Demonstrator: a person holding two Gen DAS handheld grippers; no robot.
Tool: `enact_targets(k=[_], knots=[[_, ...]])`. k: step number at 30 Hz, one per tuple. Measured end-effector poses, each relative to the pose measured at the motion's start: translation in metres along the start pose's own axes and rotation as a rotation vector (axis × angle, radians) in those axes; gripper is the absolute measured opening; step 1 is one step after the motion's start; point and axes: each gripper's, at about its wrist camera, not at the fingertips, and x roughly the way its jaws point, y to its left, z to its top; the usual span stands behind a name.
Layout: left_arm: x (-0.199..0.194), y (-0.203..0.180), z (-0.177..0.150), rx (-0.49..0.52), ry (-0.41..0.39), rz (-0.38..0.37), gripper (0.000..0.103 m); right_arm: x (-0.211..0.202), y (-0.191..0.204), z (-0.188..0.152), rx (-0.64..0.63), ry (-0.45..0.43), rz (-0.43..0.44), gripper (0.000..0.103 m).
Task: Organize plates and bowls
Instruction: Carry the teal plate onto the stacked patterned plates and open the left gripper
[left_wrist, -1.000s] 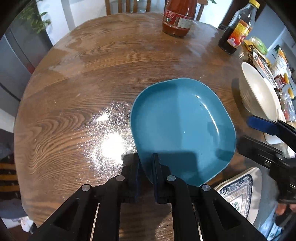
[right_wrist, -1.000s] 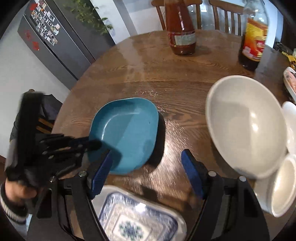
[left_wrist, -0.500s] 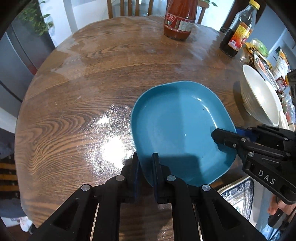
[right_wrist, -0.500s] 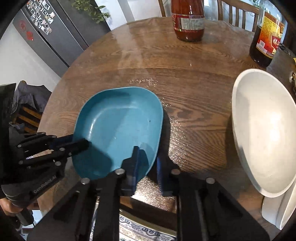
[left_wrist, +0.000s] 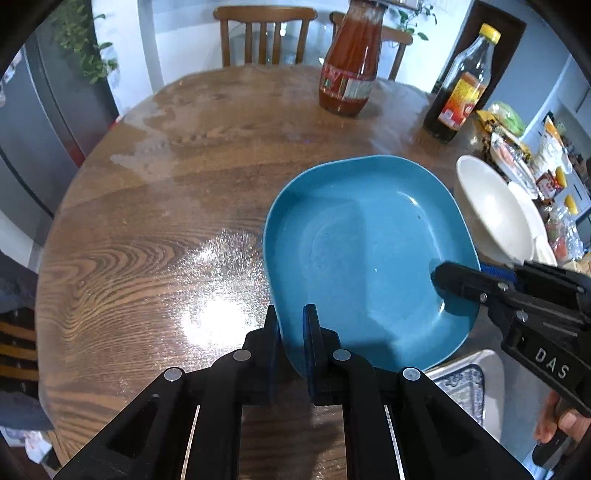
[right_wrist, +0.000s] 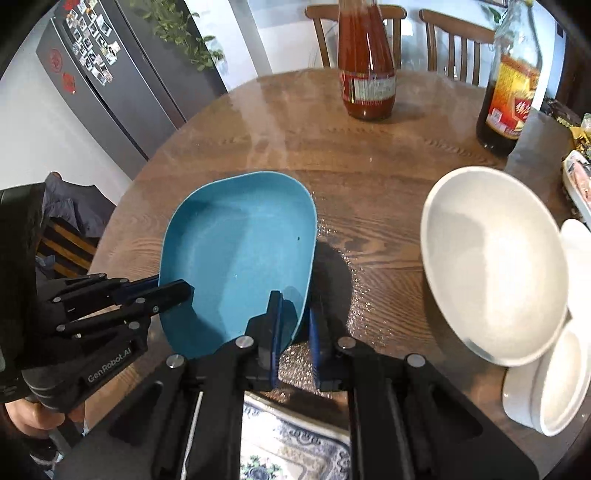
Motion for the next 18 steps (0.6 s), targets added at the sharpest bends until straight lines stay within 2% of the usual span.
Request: enact_targets(k=[10, 18], knots=[[-0.041, -0.015, -0.02, 0.035, -0.079, 0.001, 0.01, -0.048, 0.006, -0.028, 0.016, -0.076, 0.035, 0.014], [-0.053, -0.041, -0.042, 0.094, -0.085, 0.001, 0.01, -0.071, 0.003, -0.065, 0.036, -0.072, 0.046, 0.015]])
